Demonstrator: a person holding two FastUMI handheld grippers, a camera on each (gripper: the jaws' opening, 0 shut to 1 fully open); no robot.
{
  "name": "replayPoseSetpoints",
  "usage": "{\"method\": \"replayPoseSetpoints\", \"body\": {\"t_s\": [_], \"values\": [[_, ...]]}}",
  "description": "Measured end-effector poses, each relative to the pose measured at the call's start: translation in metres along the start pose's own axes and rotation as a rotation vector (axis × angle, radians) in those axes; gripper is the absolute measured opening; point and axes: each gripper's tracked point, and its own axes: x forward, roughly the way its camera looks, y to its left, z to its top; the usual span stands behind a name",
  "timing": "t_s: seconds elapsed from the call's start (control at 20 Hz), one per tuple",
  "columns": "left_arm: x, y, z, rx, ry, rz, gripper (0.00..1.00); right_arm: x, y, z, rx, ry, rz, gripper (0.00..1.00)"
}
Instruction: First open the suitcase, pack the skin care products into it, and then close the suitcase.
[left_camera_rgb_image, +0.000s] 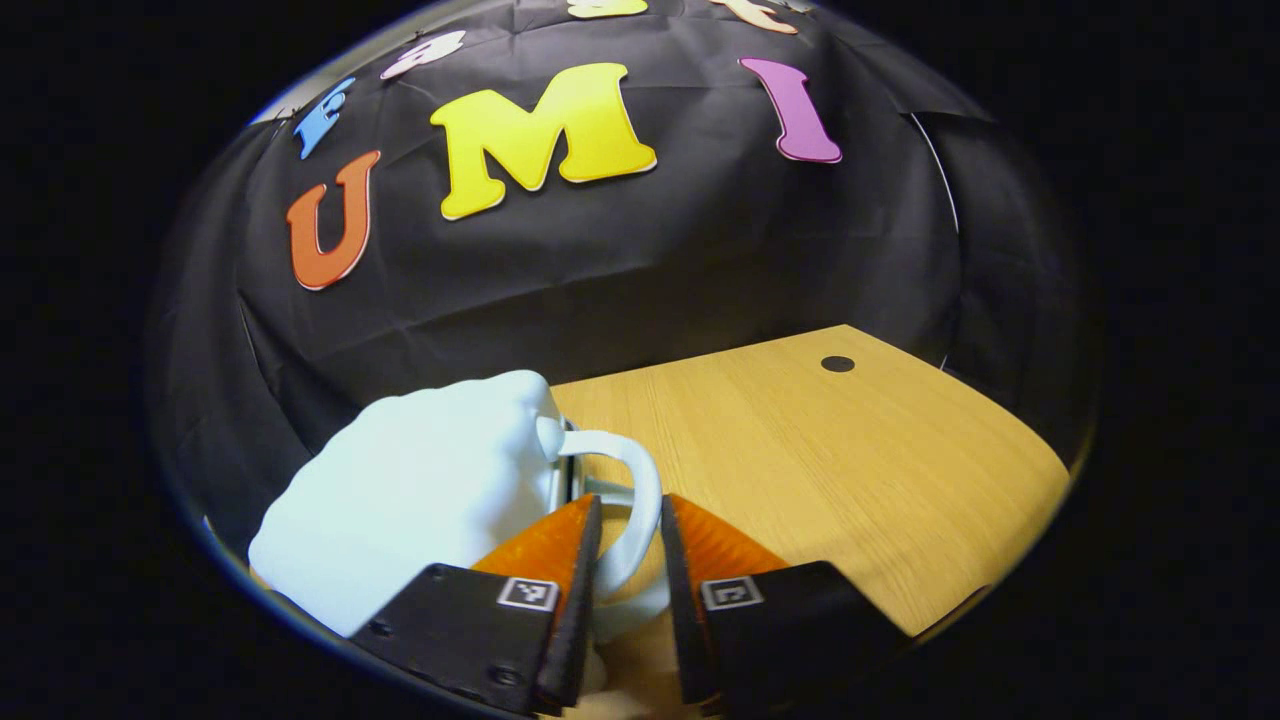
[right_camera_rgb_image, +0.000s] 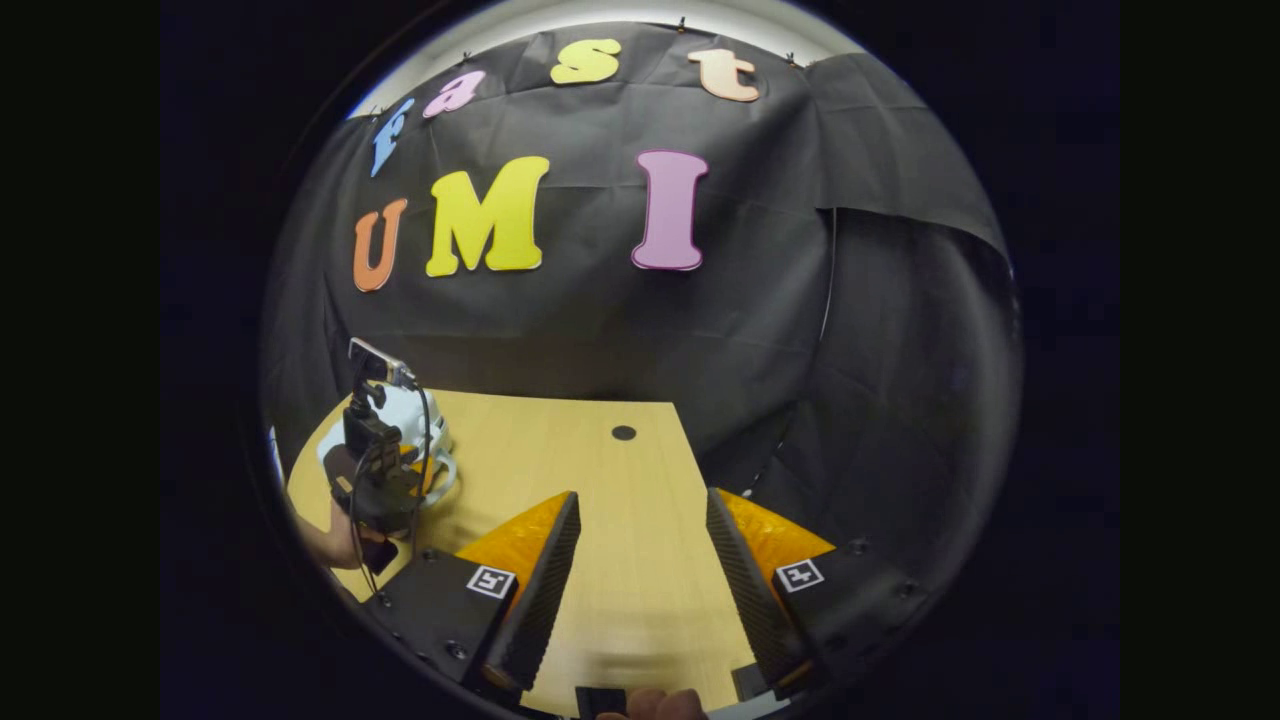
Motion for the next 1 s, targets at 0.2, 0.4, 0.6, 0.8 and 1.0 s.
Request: {"method": "replayPoseSetpoints", "body": {"t_s": [0.2,0.4,0.6,0.8,1.0], "values": [[-0.038,0.002,0.034,-0.041,-0.055,-0.003,0.84,0.008,0.022,0.025,-0.025,-0.055,0.056,0.76],[-0.101,0.031,0.129,-0.157,-0.203,0.048,0.88,0.017,0.059,0.087,-0.009,-0.203,0.129,0.76],[-0.141,0.061,0.203,-0.148,-0.324,0.085,0.88,0.017,0.089,0.124,0.01,-0.289,0.157,0.76],[-0.17,0.067,0.22,-0.165,-0.374,0.091,0.88,0.011,0.1,0.138,0.024,-0.341,0.117,0.72],[-0.181,0.064,0.209,-0.205,-0.36,0.074,0.88,0.001,0.121,0.134,0.003,-0.358,0.128,0.76]]}}
